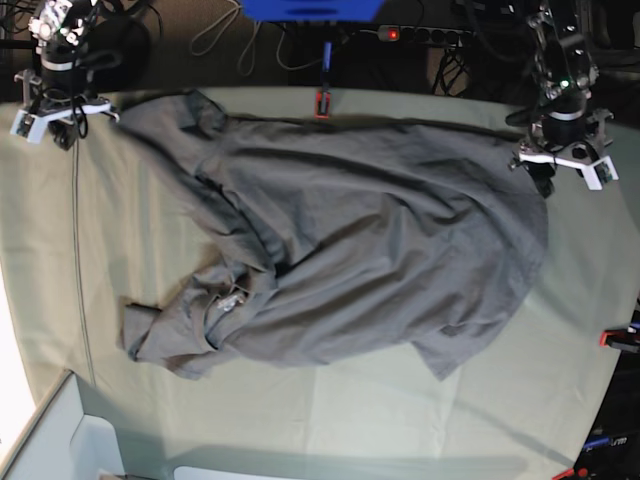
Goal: Layout the t-shirt on the table in an organized manner, then fold the t-shirt properly
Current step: 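Release the right gripper and move the left gripper onto the shirt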
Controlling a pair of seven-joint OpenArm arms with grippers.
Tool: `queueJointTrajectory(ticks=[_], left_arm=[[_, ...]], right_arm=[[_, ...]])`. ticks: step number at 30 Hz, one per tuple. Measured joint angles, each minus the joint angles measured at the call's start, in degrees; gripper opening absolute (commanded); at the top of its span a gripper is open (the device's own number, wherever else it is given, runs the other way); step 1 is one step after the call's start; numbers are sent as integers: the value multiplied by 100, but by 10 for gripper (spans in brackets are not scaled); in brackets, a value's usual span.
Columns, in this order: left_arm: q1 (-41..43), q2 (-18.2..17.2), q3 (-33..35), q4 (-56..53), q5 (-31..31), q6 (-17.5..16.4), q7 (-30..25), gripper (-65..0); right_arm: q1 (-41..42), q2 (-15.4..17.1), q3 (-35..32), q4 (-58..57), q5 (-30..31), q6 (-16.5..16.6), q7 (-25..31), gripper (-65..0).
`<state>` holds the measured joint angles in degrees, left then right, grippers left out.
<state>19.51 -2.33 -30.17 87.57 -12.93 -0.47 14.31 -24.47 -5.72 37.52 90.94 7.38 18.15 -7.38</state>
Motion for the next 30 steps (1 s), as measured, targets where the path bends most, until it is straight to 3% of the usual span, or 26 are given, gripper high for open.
queueJointTrajectory(ticks=[24,27,30], left_arm=[[122,46,151,-848,-13,4,-35,-236],[-166,48,205,-887,-22,9,13,-328],[-289,131,439,-654,-17,7,-20,-528]], right_arm=[[33,-63,-35,-245,-4,2,-7,-650],[31,-63,-35,-245,-2,0,-7,-650],[26,-44,-120,-245,-4,2,-9,-650]])
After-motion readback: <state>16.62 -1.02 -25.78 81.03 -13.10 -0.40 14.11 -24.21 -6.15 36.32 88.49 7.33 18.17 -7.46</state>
